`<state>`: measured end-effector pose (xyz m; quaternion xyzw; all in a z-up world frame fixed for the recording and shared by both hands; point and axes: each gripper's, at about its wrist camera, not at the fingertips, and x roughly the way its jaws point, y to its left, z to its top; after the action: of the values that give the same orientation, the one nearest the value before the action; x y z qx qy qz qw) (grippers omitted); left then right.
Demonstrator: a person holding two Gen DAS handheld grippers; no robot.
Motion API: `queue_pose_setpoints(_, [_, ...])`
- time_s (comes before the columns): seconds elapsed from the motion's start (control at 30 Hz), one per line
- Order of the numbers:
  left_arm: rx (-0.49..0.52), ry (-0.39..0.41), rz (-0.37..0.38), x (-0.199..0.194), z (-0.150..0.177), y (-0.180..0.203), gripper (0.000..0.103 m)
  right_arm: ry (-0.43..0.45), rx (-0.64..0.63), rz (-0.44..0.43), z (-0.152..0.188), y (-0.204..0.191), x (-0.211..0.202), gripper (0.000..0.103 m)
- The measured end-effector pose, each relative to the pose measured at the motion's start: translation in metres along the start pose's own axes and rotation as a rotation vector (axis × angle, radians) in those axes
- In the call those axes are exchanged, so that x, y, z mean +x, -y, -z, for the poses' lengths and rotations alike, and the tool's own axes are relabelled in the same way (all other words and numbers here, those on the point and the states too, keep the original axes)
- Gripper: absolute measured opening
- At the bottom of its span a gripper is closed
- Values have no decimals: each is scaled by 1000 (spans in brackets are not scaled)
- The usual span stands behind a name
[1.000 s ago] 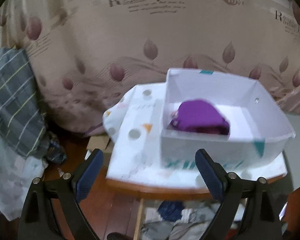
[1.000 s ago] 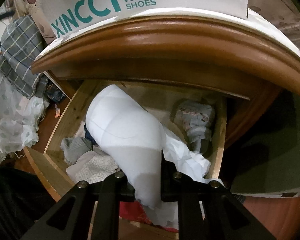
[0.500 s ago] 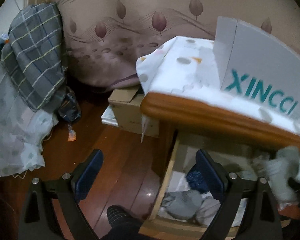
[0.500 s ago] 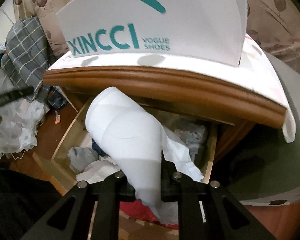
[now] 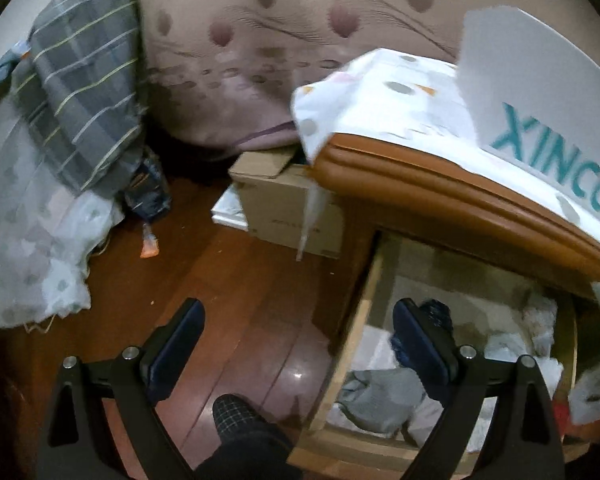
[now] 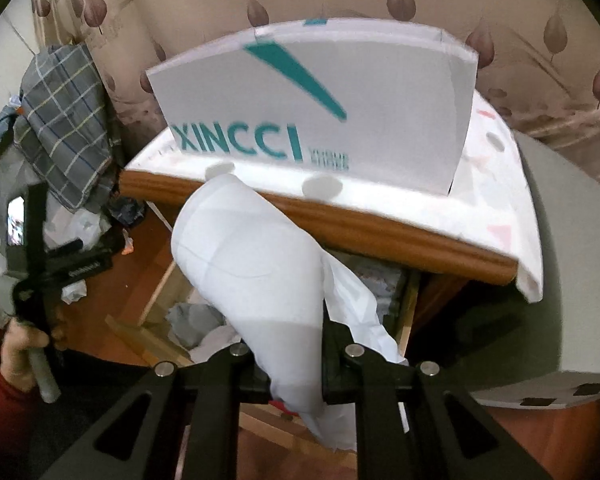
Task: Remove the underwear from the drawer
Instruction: 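Withdraw the left gripper from the box while the right gripper lifts the white garment, then carry the white garment into the shoe box and open the right gripper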
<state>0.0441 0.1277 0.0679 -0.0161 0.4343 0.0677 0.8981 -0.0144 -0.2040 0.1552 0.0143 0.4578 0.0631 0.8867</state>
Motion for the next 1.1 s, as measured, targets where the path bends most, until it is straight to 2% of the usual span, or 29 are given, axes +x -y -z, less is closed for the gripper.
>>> queue_pose_setpoints(0.13, [-60,-37,8,5,-1,-12,94,37,-3,-10,-18,-3,-25,14])
queue_pose_setpoints(0.4, [-79,-38,-37,5,-2,-19,94,138,-16,15,-72,-5,-77,14])
queue_pose_setpoints(0.53, [-102,-18,-73,3,-3,-26,94,215,-25,36,-114,-5,-110,14])
queue_pose_setpoints(0.8, [-112,-50,-88,9,-3,-29,94,378,-59,87,-210,-15,-166,14])
queue_pose_setpoints(0.97, [-135,-61,-99,12,-4,-32,94,445,-45,114,-260,-18,-173,14])
queue_pose_setpoints(1.1, [-160,-65,-121,13,-4,-39,94,461,0,129,-284,-15,-154,14])
